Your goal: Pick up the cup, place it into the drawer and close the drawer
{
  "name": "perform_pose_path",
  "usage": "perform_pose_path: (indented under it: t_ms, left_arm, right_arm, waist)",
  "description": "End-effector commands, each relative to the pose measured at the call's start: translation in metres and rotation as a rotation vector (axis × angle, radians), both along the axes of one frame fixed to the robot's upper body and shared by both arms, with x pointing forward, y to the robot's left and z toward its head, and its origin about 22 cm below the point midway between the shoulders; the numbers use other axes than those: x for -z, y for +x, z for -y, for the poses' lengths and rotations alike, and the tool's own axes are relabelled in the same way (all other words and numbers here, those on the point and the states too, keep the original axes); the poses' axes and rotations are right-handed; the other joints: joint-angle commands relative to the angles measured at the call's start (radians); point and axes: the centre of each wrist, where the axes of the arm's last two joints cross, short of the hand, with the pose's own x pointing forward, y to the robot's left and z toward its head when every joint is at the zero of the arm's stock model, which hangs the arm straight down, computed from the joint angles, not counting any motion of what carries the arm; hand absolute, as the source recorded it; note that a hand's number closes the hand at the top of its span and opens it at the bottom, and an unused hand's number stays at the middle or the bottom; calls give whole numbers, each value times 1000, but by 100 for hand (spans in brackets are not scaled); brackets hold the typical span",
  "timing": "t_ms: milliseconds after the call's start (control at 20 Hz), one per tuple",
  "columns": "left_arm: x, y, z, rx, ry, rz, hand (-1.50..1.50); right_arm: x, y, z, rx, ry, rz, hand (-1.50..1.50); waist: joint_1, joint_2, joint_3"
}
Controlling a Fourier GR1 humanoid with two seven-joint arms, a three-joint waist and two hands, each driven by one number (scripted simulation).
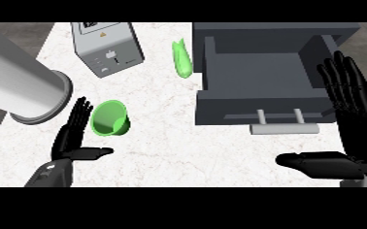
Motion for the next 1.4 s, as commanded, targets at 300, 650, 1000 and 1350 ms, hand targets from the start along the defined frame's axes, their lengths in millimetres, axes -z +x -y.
perform_pose_path:
  t_ms: [300, 650, 1000, 1350]
  left_arm:
    - [7, 3, 16, 39, -40, 83, -150]
    - [-2, 22, 25, 69, -69, 85, -150]
    - [-1, 25, 40, 139, -185, 113, -150]
    - [0, 30, 59, 215, -284, 143, 150]
  right_arm:
    - [-1, 5, 8, 9, 1, -6, -150]
    - [1, 3, -9, -29, 7, -6, -150]
    - [4, 15, -5, -32, 17, -27, -150]
    - [-3, 14, -3, -32, 6, -35, -150]
  waist:
    - [-8, 3, -1]
    - [-12, 5, -1]
    - [-9, 7, -2]
    - [-12, 7, -2]
